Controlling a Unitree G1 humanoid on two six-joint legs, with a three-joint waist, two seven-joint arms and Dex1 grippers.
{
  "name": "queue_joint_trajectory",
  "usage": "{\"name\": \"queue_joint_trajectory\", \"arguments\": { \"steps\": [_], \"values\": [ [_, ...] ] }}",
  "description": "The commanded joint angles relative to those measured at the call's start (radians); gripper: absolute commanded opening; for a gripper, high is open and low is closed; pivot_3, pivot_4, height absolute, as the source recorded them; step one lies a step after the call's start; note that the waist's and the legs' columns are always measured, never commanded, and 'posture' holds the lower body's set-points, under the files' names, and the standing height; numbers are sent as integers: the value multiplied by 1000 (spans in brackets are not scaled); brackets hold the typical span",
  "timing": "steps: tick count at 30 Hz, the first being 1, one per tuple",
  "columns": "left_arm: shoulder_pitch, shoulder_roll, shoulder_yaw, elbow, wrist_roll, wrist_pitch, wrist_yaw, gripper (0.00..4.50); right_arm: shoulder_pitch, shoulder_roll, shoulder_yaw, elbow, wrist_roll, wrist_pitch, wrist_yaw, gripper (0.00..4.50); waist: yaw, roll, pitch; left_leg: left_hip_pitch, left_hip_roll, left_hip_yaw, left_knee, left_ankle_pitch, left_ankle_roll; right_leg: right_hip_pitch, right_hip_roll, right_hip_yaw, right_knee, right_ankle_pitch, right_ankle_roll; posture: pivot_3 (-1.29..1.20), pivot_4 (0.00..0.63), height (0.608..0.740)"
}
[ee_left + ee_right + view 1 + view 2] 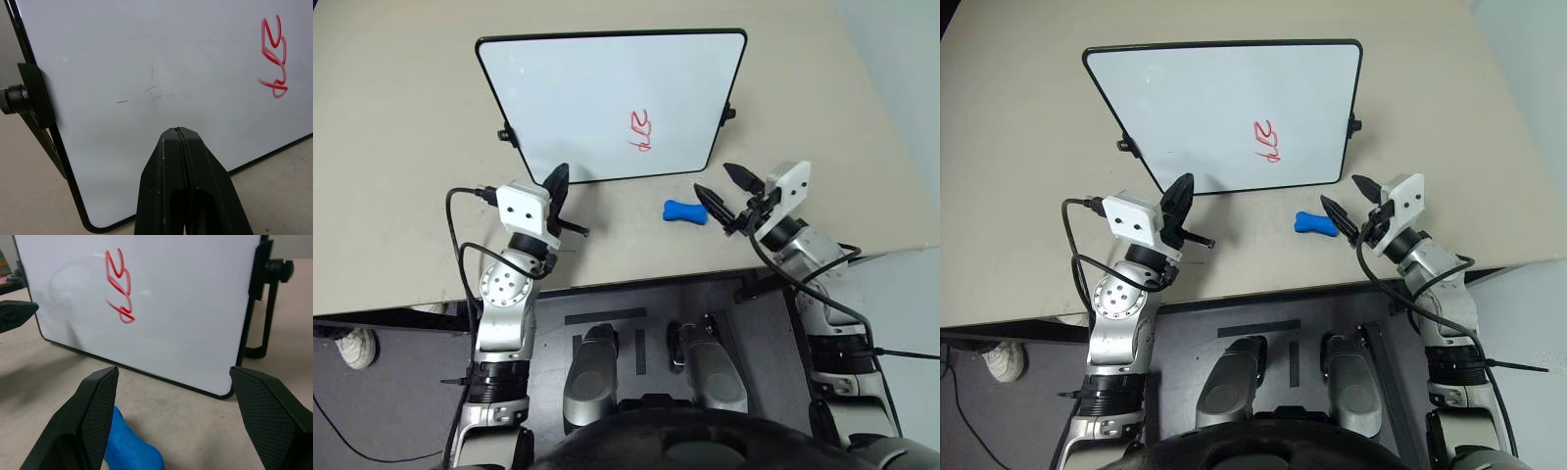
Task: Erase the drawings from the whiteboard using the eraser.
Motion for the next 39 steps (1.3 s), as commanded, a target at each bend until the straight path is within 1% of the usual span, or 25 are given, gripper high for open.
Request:
{"name": "queue_joint_trajectory", "arguments": {
  "steps": [1,6,12,17,21,25,32,36,38,39],
  "values": [
    [-8,-3,-2,-37,-6,-5,7,0,6,-11,-9,-46,7,-1,8,3826,0,0,0,0,0,0,0,0,0,0,0,0,0,0,0,0,150,740],
    [-14,-7,-6,-28,-6,-9,5,0,-2,-20,1,-67,2,10,9,3826,0,0,0,0,0,0,0,0,0,0,0,0,0,0,0,0,150,740],
    [31,-17,5,-59,-2,-6,31,0,-12,-54,41,-98,-1,34,54,3826,-1,0,0,0,0,0,0,-1,0,0,0,0,0,0,1,0,150,740],
    [69,-26,5,-90,11,-12,61,0,-57,-73,58,-48,-11,24,98,3826,-1,0,0,0,0,0,0,0,0,0,0,0,0,-1,1,0,150,740],
    [88,-27,3,-103,20,-16,73,0,-59,-93,73,-23,-32,5,133,3826,1,0,0,0,0,0,0,0,0,1,0,0,0,-1,1,0,150,740],
    [105,-2,24,-139,-36,13,37,0,-50,-128,115,-80,-26,45,183,3826,0,0,0,0,0,1,0,0,-1,0,1,0,0,-1,1,0,150,740],
    [132,24,-3,-150,-123,12,-72,0,-18,-213,175,-113,-48,62,266,3826,1,0,0,0,0,0,0,-1,-2,0,2,0,0,-2,0,0,150,740],
    [113,28,0,-118,-124,8,-83,0,-27,-222,188,-93,-67,62,274,3826,0,0,0,0,0,1,0,-1,-2,1,3,0,0,-2,0,0,150,740],
    [111,20,-6,-118,-113,6,-72,0,-32,-220,188,-81,-72,59,279,3826,0,0,0,0,1,1,0,0,-2,1,3,0,0,-6,7,0,150,740],
    [112,16,-10,-121,-109,7,-67,0,-36,-217,189,-73,-75,56,281,3826,0,0,0,0,1,0,0,0,-2,1,3,0,0,-6,7,0,150,740]
  ]
}}
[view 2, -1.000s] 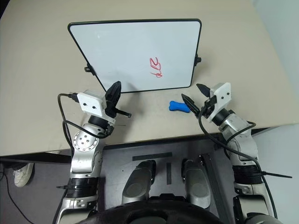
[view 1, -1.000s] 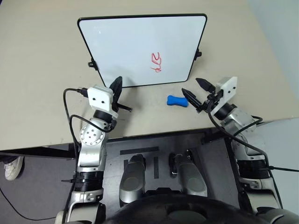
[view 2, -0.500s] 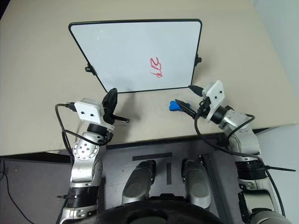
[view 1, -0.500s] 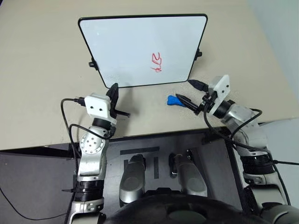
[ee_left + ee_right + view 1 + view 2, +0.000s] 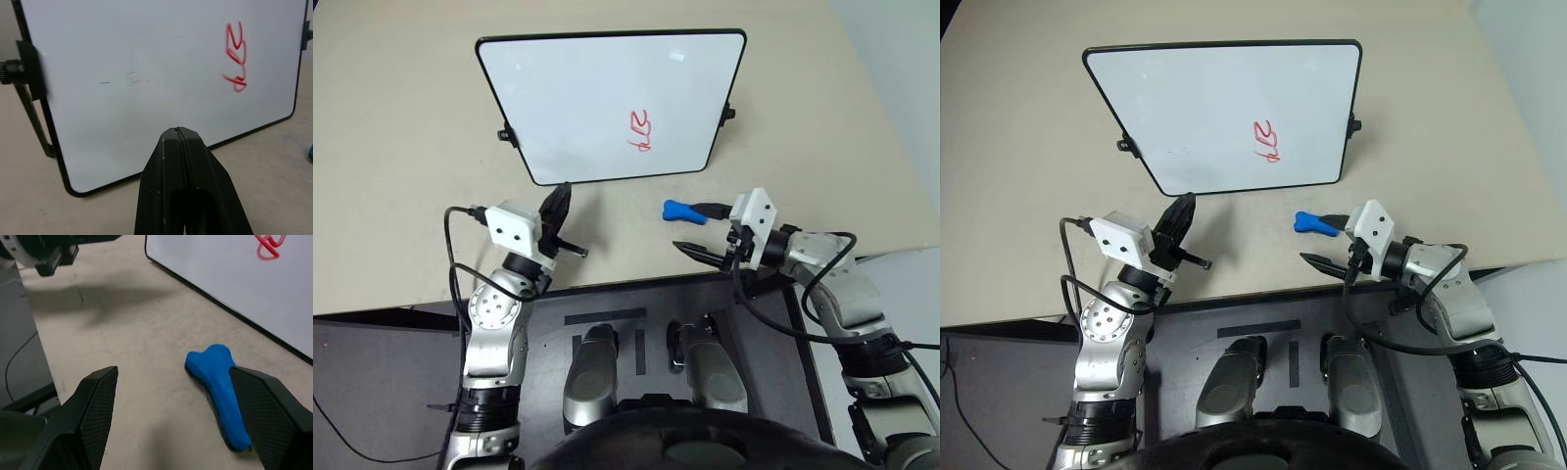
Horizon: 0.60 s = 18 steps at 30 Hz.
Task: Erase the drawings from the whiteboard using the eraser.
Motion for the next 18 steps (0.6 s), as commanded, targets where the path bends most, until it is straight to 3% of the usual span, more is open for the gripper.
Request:
{"name": "queue_joint_trajectory", "arguments": {
  "steps": [1,13,16,18],
  "values": [
    [-5,-15,-15,-24,12,-11,13,0,-25,1,5,6,-9,-13,19,3826,0,0,0,0,0,0,0,0,0,0,0,0,0,0,0,0,150,740],
    [-10,-36,-35,-132,31,77,74,0,-121,37,42,189,-82,-77,48,3826,0,0,0,0,1,0,0,0,0,0,0,0,0,5,-8,0,150,740],
    [-13,-36,-36,-136,32,85,81,0,-127,39,41,207,-94,-87,48,3294,0,0,0,0,1,0,0,0,0,0,0,0,0,5,-8,0,150,740],
    [-16,-39,-41,-137,35,88,85,0,-129,39,38,220,-107,-96,39,2617,0,0,0,1,1,0,0,0,0,0,0,0,0,5,-9,0,150,740]
  ]
}}
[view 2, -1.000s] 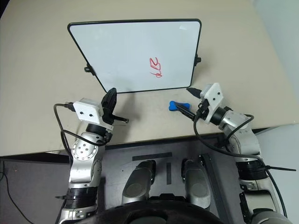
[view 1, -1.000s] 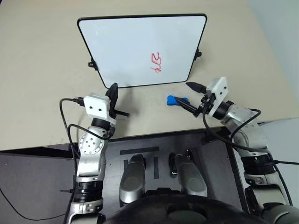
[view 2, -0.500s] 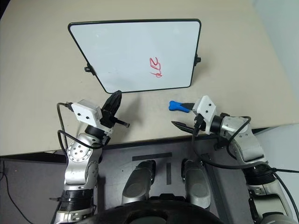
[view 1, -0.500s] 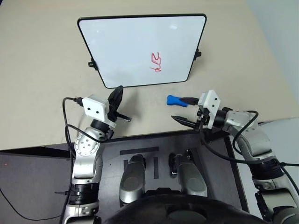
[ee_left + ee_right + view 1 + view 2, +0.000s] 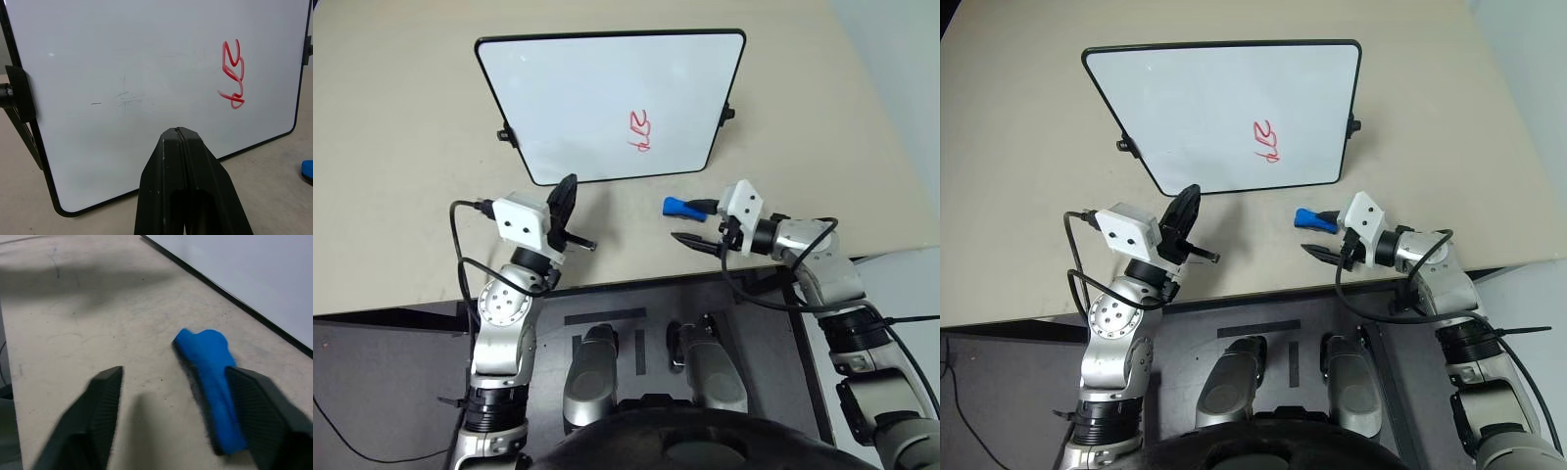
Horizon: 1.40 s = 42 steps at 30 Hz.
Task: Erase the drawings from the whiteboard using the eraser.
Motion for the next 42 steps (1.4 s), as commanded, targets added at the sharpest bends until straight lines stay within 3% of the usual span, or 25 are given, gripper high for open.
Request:
{"name": "queue_joint_trajectory", "arguments": {
  "steps": [1,7,8,28,33,42],
  "values": [
    [-15,-7,-4,-51,3,1,12,0,-13,2,-1,21,-26,-21,-2,2316,0,0,0,0,0,0,0,0,0,0,0,0,0,0,0,0,150,740],
    [-28,-9,-7,-39,3,-2,13,0,-21,6,-7,44,-56,-58,-16,221,0,0,0,1,0,0,0,0,0,0,0,0,0,0,-1,0,150,740],
    [-31,-9,-7,-37,3,-3,13,0,-21,7,-9,46,-57,-62,-18,34,0,0,0,1,0,0,0,0,0,0,0,0,0,0,-1,0,150,740],
    [-25,-11,3,71,-1,-112,-20,0,-43,15,0,22,-95,-81,-25,34,0,0,0,0,0,0,0,0,0,0,0,0,0,1,-1,0,150,740],
    [-25,-14,0,83,0,-126,-18,0,-37,26,5,39,-122,-99,-34,1298,0,0,0,0,0,0,0,0,0,0,0,0,0,1,-1,0,150,740],
    [-45,-13,-2,84,-1,-117,-15,0,-35,32,2,46,-142,-115,-36,1298,0,0,0,1,1,0,0,0,0,0,0,0,0,1,-2,0,150,740]
  ]
}}
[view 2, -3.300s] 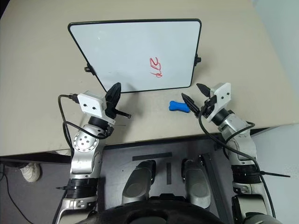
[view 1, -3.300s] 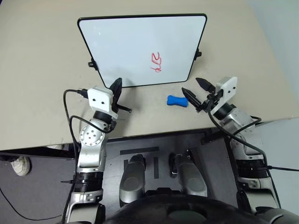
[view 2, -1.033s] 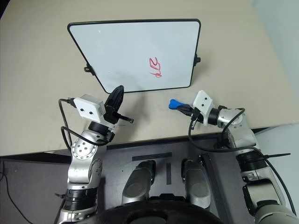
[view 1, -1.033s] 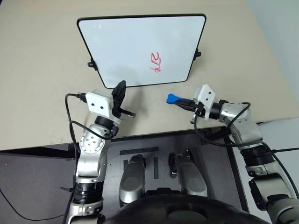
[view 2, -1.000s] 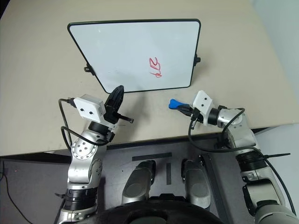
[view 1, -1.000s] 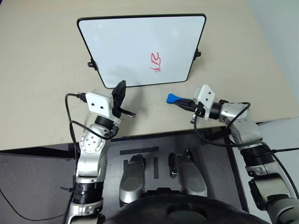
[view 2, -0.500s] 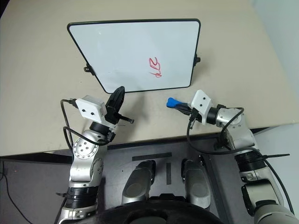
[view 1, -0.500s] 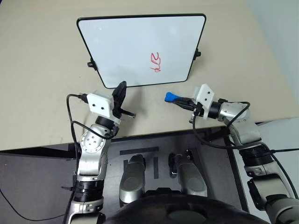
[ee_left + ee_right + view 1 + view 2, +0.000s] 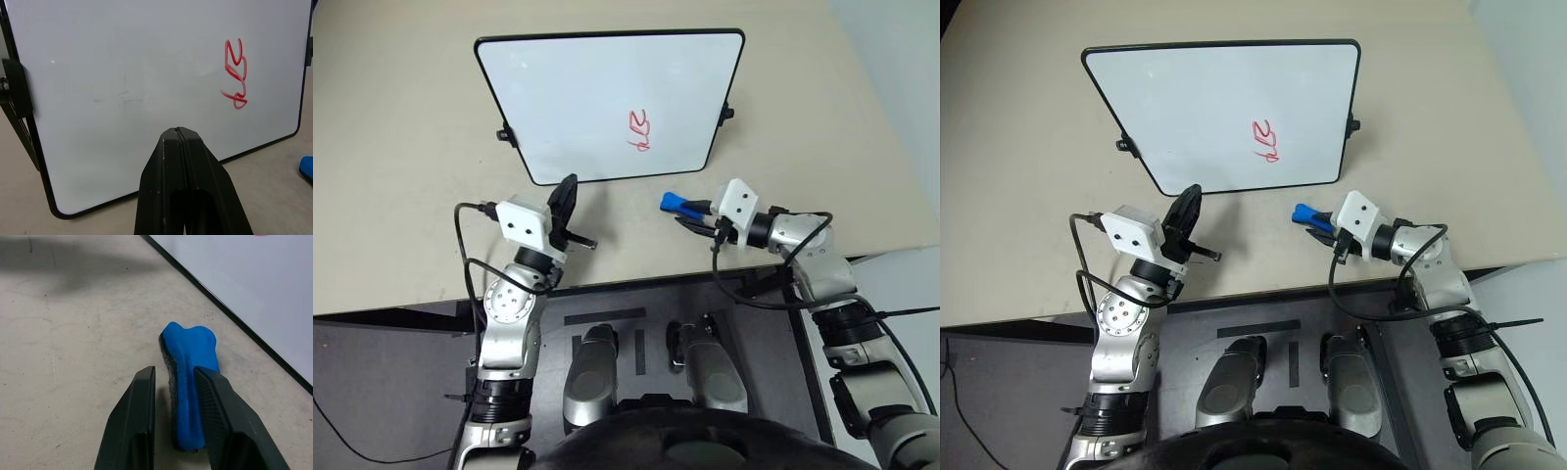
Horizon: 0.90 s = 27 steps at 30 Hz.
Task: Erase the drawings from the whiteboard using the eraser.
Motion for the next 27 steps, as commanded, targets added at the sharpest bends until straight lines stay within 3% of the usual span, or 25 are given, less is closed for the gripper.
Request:
{"name": "queue_joint_trajectory", "arguments": {
  "steps": [1,5,9,20,27],
  "values": [
    [-19,0,-1,-28,-4,-3,-5,0,-4,2,1,2,-13,-23,-12,1298,0,0,0,0,0,0,0,0,0,0,0,0,0,0,0,0,150,740],
    [-10,1,3,5,-6,-35,-18,0,-9,2,-1,16,-36,-49,-26,1298,0,0,0,0,0,0,0,0,0,0,0,0,0,0,0,0,150,740],
    [-10,-1,5,29,-5,-57,-28,0,-15,7,-8,22,-38,-57,-36,31,0,0,0,0,0,0,0,0,0,0,0,0,0,0,0,0,150,740],
    [1,-6,-2,51,3,-91,-34,0,-89,28,3,-140,-11,-116,0,8,-3,0,0,0,0,0,0,0,0,-1,0,0,0,0,0,0,150,740],
    [-18,-12,-9,26,6,-61,-22,0,-269,37,98,82,-251,-478,-102,8,-6,0,0,0,1,-2,0,0,0,-2,0,0,0,1,-2,0,150,740]
  ]
}}
